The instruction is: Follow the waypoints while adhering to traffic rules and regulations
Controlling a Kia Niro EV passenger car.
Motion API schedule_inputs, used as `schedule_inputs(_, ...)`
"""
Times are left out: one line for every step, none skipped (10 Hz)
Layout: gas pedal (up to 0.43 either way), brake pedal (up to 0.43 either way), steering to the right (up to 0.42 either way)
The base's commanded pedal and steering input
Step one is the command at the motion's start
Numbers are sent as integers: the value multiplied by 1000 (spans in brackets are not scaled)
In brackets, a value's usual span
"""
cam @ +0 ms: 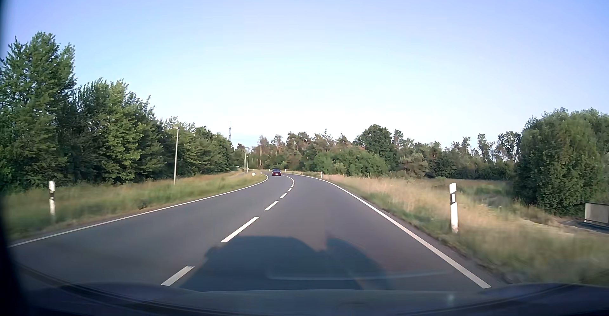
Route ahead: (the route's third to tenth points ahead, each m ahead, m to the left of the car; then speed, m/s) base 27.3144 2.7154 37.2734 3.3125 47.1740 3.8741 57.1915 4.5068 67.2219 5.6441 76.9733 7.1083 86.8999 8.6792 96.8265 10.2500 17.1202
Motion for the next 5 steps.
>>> schedule_inputs(150,12,-2)
schedule_inputs(150,12,-2)
schedule_inputs(150,12,-2)
schedule_inputs(150,12,-2)
schedule_inputs(150,12,-3)
